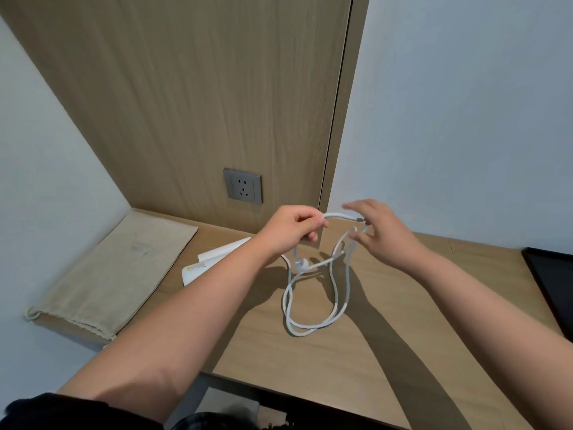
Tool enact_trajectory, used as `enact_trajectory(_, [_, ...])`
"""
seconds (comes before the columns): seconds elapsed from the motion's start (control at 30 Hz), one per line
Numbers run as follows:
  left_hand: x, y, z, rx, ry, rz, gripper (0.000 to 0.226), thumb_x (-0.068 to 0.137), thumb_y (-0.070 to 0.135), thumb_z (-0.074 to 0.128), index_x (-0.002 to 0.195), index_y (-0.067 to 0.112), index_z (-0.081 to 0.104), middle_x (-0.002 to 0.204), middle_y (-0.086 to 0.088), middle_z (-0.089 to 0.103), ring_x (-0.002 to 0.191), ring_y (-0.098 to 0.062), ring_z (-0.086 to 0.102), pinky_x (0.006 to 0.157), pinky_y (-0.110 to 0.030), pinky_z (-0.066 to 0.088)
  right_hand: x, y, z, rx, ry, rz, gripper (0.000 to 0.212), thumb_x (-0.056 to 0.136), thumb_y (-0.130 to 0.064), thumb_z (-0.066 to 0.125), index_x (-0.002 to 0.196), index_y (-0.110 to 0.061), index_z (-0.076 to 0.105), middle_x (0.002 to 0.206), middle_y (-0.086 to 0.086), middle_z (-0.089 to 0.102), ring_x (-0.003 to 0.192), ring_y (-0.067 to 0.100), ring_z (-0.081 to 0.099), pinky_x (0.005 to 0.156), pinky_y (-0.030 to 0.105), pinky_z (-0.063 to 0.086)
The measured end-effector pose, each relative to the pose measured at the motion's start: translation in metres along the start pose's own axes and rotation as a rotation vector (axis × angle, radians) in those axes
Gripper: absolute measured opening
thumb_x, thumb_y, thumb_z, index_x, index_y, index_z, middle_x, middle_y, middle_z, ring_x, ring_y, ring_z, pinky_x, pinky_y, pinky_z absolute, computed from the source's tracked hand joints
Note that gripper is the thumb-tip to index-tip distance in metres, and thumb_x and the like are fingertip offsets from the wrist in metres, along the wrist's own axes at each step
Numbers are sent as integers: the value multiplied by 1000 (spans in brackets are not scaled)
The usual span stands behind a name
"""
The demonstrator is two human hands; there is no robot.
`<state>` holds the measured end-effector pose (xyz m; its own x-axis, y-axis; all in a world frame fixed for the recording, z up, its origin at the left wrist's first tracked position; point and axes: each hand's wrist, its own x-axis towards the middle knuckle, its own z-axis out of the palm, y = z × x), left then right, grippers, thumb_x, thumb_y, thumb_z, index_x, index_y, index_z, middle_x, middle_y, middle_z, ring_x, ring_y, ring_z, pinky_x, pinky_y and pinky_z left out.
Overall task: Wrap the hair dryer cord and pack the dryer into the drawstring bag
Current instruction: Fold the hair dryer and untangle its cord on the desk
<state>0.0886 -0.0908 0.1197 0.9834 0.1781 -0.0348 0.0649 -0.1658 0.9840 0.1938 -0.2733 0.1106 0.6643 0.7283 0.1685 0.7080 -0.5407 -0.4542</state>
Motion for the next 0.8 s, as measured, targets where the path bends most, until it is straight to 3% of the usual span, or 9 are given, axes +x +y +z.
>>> enact_trajectory(0.07, [1, 4, 4, 65, 51, 42, 19, 93, 10, 56, 83, 16, 72, 66, 4, 61, 67, -8, 56, 75, -26, 51, 6, -4, -3, -81, -14, 20, 16, 91, -20, 57, 99, -13, 68, 82, 0, 60, 82, 19, 51, 67, 31, 37])
enact_trajectory(0.1, [3, 3, 5, 125, 103, 60, 16, 93, 13, 58, 86, 17, 72, 74, 5, 65, 73, -8, 57, 77, -26, 49, 7, -3, -4, -49, 8, 60, 17, 91, -19, 55, 88, -10, 69, 70, -1, 57, 74, 21, 51, 62, 31, 35])
enact_trajectory(0.27, [4, -39, 2, 301, 506, -46, 35, 92, 16, 58, 126, 18, 54, 121, -1, 49, 103, -11, 52, 84, -23, 39, 4, 27, -13, 377, 311, 377, 26, 85, -10, 52, 64, -9, 68, 54, -8, 62, 50, 7, 47, 54, 25, 38])
enact_trajectory(0.33, [2, -68, 3, 355, 352, -312, 39, 93, 15, 52, 131, 15, 48, 124, -7, 51, 101, -19, 54, 79, -27, 42, -3, 43, -12, 558, 416, 500, 27, 84, -6, 49, 61, -10, 62, 50, -6, 64, 41, 5, 45, 47, 19, 41])
enact_trajectory(0.4, [-4, -92, 9, 535, -15, -551, 45, 94, 20, 49, 138, 11, 42, 128, -10, 53, 103, -23, 54, 81, -28, 41, -12, 59, -10, 689, 489, 615, 27, 85, -4, 46, 62, -11, 57, 45, -6, 64, 33, 4, 42, 39, 16, 40])
enact_trajectory(0.47, [-14, -105, 18, 685, -258, -632, 54, 95, 27, 51, 144, 11, 34, 136, -10, 50, 115, -25, 53, 88, -28, 39, -20, 72, -7, 771, 524, 751, 25, 87, -3, 44, 65, -9, 54, 42, -6, 63, 30, 4, 42, 36, 17, 41])
enact_trajectory(0.6, [-25, -124, 23, 706, -244, -587, 57, 89, 22, 59, 141, 12, 37, 130, -9, 54, 110, -23, 55, 87, -29, 44, -32, 99, 7, 987, 583, 1066, 25, 93, -5, 40, 70, -7, 48, 54, 10, 61, 23, 7, 39, 31, 14, 38])
enact_trajectory(0.73, [-31, -137, 14, 770, -189, -506, 22, 92, 28, 54, 107, 13, 60, 108, -5, 62, 98, -23, 57, 83, -32, 44, -44, 109, 24, 1052, 574, 1229, 26, 92, -1, 36, 68, -5, 44, 48, 17, 59, 19, 10, 38, 29, 12, 35])
enact_trajectory(0.8, [-37, -140, 11, 764, -281, -535, 26, 94, 40, 52, 88, 15, 59, 92, -4, 59, 84, -19, 53, 74, -31, 40, -48, 108, 29, 1059, 552, 1248, 27, 92, 1, 36, 67, -4, 44, 61, 19, 57, 28, 15, 44, 28, 13, 37])
